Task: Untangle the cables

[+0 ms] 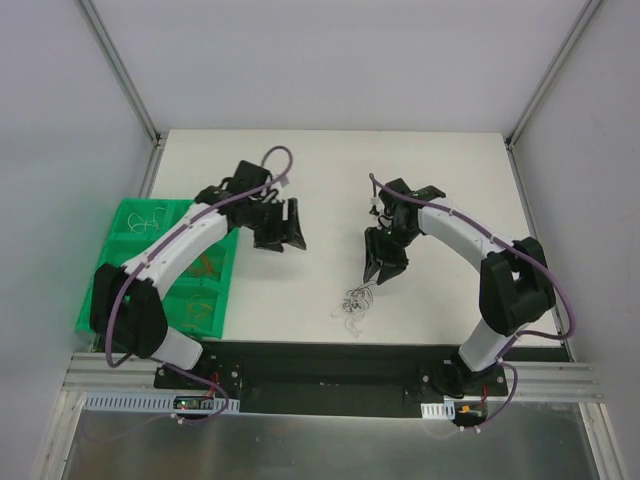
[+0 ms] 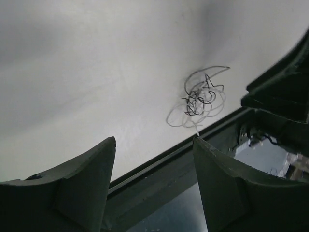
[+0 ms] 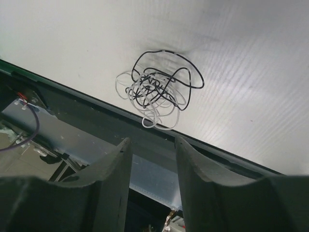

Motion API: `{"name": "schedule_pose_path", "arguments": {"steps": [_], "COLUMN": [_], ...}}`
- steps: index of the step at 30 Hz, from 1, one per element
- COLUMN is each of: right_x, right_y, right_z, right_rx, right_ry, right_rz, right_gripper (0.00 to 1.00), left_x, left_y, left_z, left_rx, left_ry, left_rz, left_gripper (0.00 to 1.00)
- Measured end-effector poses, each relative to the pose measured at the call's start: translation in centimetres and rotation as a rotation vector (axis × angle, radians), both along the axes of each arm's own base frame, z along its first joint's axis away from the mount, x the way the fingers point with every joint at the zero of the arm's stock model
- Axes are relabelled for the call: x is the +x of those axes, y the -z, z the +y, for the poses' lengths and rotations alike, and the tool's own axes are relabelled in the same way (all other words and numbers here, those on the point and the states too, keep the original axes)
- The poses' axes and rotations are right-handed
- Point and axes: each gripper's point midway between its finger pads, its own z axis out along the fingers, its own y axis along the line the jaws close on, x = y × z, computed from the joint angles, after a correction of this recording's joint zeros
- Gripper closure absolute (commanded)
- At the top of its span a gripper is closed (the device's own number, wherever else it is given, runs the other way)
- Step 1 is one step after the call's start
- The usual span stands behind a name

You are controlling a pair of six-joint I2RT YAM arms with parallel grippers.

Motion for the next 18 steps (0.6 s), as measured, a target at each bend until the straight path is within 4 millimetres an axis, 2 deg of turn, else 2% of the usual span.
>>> {"name": "schedule_pose_path", "arguments": {"steps": [4,7,10,15,18], "right_x": [-1.6,-2.5,-2.7,-1.7,-1.2], "right_y": [2.2,3.6,4.6,5.4,5.6], "right_z": [0.3,0.4,0.6,1.7,2.3], "right_rx": [-0.028,-0.033,-0.025,-0.003,0.012], "right_ry": [-0.031,-0.028,-0.005,0.024,0.031], "right_rz": [0.044,0.064,0.067,0.046,0.029], "right_gripper": [0.64,0.69,0.74,0.80,0.98], "left_x": [-2.2,-3.4,-4.2,-3.9,-4.0], "left_y": [2.2,4.2,5.6,5.2,5.0], "left_z": [-6.6,-9.7,-10.5,-10.2,-10.0], "left_rx": [-0.058,-0.073,-0.067,-0.067,-0.065], "left_ry": [0.254,0.366,0.406,0.413,0.423], "left_rz": [0.103,0.168,0.216,0.201,0.192], "left_gripper": [0.50,0.54,0.53,0.48,0.45]}}
